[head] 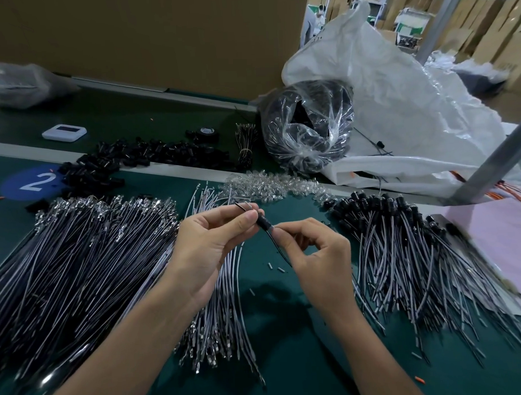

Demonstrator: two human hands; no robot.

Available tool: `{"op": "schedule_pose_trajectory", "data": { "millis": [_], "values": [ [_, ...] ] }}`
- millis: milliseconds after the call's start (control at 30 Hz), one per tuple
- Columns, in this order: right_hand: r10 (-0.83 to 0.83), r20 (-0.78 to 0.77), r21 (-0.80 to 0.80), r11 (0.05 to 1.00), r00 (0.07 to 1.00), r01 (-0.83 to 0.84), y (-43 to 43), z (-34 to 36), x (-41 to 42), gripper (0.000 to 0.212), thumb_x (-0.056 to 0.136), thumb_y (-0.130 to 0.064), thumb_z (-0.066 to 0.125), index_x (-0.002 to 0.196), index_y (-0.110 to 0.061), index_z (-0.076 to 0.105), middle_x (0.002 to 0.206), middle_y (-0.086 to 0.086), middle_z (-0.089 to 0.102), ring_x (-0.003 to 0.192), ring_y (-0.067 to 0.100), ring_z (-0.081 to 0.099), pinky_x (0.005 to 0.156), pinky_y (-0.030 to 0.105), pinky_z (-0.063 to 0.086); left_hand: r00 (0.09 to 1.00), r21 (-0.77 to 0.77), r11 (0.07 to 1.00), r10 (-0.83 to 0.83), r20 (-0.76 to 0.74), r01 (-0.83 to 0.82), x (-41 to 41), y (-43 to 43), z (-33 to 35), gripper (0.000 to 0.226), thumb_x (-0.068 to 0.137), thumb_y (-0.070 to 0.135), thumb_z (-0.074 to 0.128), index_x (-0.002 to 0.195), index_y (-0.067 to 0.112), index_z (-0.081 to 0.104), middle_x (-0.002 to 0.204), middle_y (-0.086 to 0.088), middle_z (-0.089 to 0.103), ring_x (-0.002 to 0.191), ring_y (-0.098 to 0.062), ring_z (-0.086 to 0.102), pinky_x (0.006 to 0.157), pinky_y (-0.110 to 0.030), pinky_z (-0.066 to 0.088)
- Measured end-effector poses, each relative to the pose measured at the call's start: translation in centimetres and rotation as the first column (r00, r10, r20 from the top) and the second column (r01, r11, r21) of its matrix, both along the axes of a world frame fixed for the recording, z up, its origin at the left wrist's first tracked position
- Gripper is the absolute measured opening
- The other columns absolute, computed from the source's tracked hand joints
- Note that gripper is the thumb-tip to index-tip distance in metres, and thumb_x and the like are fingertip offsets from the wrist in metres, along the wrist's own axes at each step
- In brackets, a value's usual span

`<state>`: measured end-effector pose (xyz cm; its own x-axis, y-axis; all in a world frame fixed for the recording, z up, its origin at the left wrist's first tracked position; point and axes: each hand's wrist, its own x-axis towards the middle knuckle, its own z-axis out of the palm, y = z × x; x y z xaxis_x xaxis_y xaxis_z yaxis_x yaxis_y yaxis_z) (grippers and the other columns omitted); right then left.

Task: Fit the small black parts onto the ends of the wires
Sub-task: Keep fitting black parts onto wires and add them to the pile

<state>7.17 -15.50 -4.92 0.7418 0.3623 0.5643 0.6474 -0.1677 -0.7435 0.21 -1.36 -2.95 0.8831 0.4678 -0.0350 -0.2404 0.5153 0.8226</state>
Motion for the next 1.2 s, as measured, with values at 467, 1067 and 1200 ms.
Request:
{"op": "schedule_pose_trajectory", "data": {
  "millis": [467, 1067, 1200],
  "values": [
    [0.031, 0.004, -0.021, 0.999, 1.000, -0.031, 0.2, 0.6, -0.6, 0.018, 0.076, -0.014, 0.082, 0.093, -0.017, 0.077, 0.074, -0.008, 0.070, 0.066, 0.007, 0.060, 0.066, 0.014, 0.045, 0.998, 0.138, 0.990, -0.004, -0.059, 0.012, -0.2, -0.3, 0.1, 0.018, 0.056, 0.018, 0.078, 0.072, 0.009, 0.080, 0.085, -0.013, 0.076, 0.078, -0.017, 0.073, 0.070, -0.019, 0.057],
    [0.226, -0.514, 0.457, 0.889, 0.828, 0.041, -0.9, 2.0, 0.4, 0.016, 0.063, -0.018, 0.080, 0.080, -0.016, 0.079, 0.091, 0.006, 0.076, 0.076, 0.022, 0.072, 0.063, 0.020, 0.054, 0.958, -0.165, 0.944, 0.283, -0.052, -0.288, -0.8, 1.7, 1.3, 0.008, 0.078, 0.009, 0.067, 0.085, 0.006, 0.067, 0.073, -0.004, 0.074, 0.070, -0.013, 0.073, 0.065, -0.019, 0.058],
    [0.449, -0.555, 0.679, 0.731, 0.700, 0.071, -1.2, 2.4, 0.8, 0.009, 0.075, -0.016, 0.070, 0.083, -0.017, 0.075, 0.091, 0.007, 0.075, 0.079, 0.021, 0.072, 0.066, 0.024, 0.057, 0.987, -0.088, 0.989, 0.107, -0.117, -0.117, -0.7, 1.5, 0.9, 0.012, 0.080, 0.004, 0.065, 0.091, 0.004, 0.068, 0.081, -0.010, 0.075, 0.073, -0.018, 0.074, 0.063, -0.024, 0.060]
  ]
}}
